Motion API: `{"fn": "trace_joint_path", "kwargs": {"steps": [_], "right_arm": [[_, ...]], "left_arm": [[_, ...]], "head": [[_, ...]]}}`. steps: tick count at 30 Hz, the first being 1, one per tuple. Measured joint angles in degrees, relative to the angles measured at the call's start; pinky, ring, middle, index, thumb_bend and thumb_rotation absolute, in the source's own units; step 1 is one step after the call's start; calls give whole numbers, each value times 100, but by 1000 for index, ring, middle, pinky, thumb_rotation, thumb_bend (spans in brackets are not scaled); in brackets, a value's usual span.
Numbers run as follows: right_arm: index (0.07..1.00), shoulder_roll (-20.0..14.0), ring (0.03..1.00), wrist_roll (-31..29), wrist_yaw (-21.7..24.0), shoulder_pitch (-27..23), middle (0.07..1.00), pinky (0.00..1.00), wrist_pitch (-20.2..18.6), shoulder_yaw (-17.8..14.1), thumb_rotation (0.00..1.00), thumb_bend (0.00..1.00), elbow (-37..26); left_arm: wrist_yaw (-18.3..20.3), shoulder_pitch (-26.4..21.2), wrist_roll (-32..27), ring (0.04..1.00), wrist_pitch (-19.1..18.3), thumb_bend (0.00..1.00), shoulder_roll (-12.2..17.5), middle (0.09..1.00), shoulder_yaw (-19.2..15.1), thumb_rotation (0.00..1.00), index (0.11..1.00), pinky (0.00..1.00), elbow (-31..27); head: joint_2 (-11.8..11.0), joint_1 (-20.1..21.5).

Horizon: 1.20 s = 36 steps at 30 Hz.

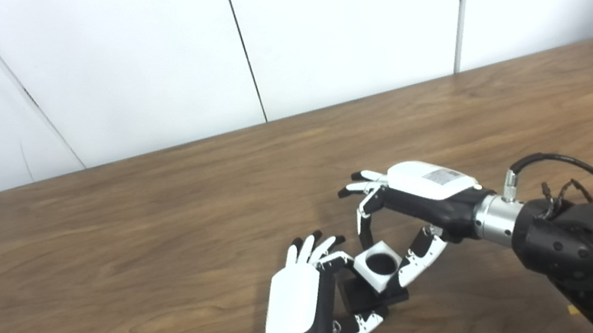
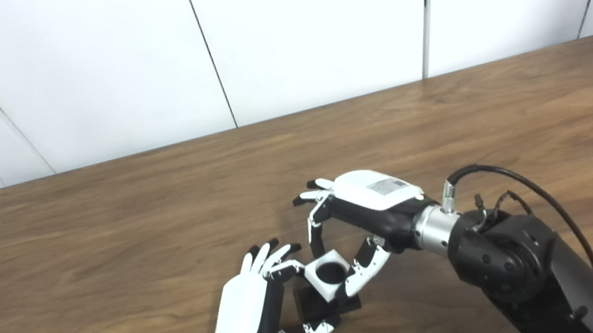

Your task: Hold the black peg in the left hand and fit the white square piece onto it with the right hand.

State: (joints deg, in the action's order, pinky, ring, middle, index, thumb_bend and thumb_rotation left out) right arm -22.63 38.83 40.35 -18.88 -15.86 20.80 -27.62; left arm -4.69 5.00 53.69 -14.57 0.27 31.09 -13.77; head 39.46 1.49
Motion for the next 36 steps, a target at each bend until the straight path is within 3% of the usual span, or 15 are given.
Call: {"fn": "trace_joint_path", "kwargs": {"steps": [23, 24, 25, 26, 28, 36], "right_arm": [[493, -56, 998, 138, -97, 165, 913, 915, 310, 49, 152, 524, 222], [547, -56, 997, 138, -97, 165, 913, 912, 310, 48, 206, 711, 223], [581, -57, 996, 139, -96, 166, 914, 910, 309, 45, 248, 832, 224], [597, -60, 997, 138, -95, 168, 915, 911, 308, 44, 276, 895, 225], [603, -85, 999, 136, -85, 184, 916, 913, 305, 31, 299, 930, 228], [635, -85, 1000, 98, -29, 216, 919, 923, 239, -5, 356, 987, 228]], "left_arm": [[33, -8, -3, 965, -22, 520, -69, 864, -8, 63, 491, 1000, 6], [35, -8, -3, 961, -22, 521, -69, 861, -9, 66, 493, 1000, 6], [35, -8, -1, 957, -22, 521, -69, 858, -8, 69, 494, 1000, 7], [33, -9, -1, 954, -22, 623, -69, 855, -9, 108, 555, 1000, 9], [25, -11, 2, 953, -20, 770, -69, 854, -9, 167, 648, 1000, 16], [133, -12, 59, 958, -98, 854, -72, 870, -8, 244, 783, 1000, 22]], "head": [[-9, -35], [-9, -35], [-9, -35], [-9, -44], [0, -44], [17, -62]]}}
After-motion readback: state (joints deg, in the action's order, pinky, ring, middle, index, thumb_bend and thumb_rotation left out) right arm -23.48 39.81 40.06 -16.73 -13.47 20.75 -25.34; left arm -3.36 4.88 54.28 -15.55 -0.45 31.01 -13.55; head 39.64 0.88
